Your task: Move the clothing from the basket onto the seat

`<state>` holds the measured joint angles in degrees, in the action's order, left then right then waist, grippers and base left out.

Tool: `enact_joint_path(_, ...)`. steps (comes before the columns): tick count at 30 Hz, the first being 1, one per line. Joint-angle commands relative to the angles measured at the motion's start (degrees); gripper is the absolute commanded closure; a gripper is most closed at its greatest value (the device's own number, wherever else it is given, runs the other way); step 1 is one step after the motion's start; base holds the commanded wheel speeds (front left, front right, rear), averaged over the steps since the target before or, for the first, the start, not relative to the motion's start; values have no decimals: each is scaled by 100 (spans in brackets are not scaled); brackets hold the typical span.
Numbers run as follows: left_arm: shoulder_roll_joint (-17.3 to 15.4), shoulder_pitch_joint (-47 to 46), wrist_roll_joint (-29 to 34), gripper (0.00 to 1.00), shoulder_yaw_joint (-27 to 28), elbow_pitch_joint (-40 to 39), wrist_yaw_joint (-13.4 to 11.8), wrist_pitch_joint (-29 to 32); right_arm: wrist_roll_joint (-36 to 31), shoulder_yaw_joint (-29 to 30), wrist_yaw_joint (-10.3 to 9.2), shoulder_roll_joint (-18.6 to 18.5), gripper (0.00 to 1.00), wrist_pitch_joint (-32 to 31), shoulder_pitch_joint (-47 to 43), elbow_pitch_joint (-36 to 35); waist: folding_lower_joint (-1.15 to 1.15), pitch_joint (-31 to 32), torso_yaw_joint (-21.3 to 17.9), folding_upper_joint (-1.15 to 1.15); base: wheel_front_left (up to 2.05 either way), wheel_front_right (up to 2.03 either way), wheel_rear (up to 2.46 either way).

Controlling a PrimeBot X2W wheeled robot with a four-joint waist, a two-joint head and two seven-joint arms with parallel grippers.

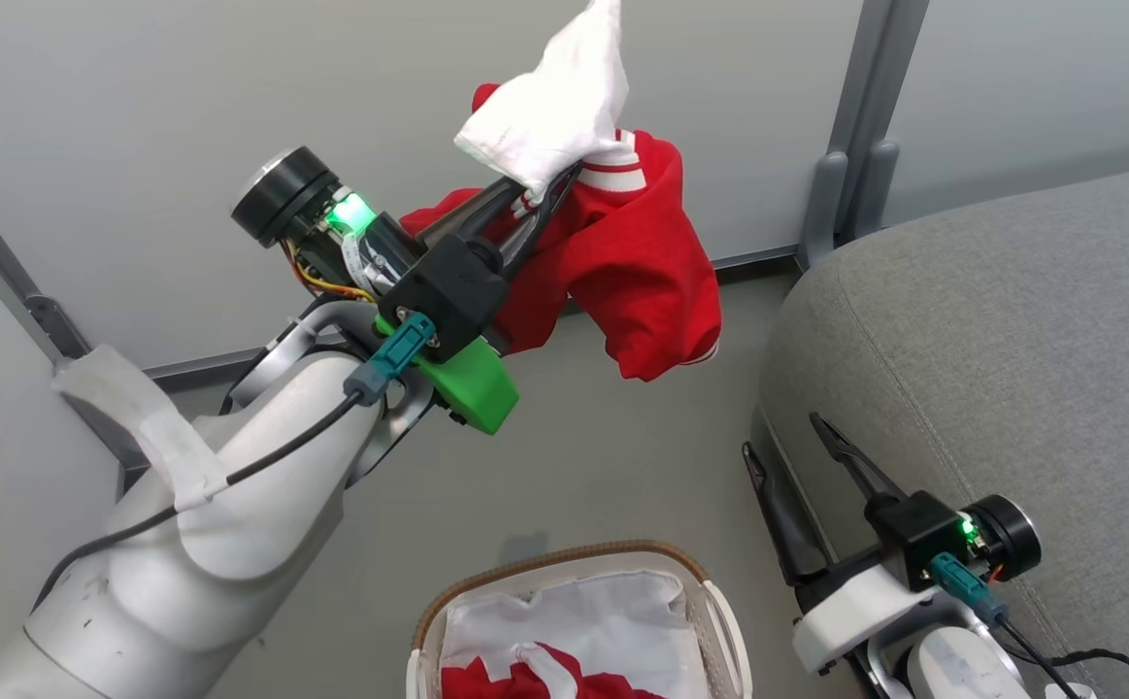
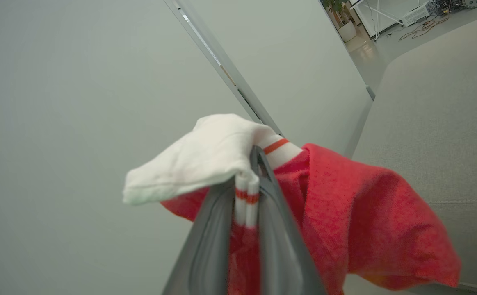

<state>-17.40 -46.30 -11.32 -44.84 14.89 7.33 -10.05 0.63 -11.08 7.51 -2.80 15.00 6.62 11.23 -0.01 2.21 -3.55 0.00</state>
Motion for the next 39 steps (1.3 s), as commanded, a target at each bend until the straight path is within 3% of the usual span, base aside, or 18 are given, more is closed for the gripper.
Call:
enact_joint_path(1,-76,-144,-107,100,-80,-27,15,24,-60,-60,-4,-18,0,28,74,8,1,32,27,0,0,0,0)
enact_joint_path(18,-26,-388,-439,100,-609,-95,-2,-34,-187,-562,-4,-19,0,28,893,300,1,132,297,0,0,0,0)
enact_joint_path(34,-114,-60,-630,100,-624,12,-145,-66,26,-727,-4,-19,0,28,1501,-108,1,103,346,0,0,0,0)
enact_joint_path(35,-120,-49,-642,100,-622,24,-142,-74,51,-742,-4,-19,10,28,1519,-133,1,100,345,0,0,0,0)
enact_joint_path(36,-125,-32,-661,100,-620,31,-148,-76,88,-755,-4,-19,51,29,1538,-180,1,96,343,0,0,0,0)
enact_joint_path(38,-150,27,-715,100,-607,75,-189,-95,129,-819,-4,-19,80,28,1539,-266,1,80,339,0,0,0,0)
enact_joint_path(39,-156,43,-729,100,-599,85,-199,-100,133,-830,-4,-20,84,28,1548,-296,1,74,337,0,0,0,0)
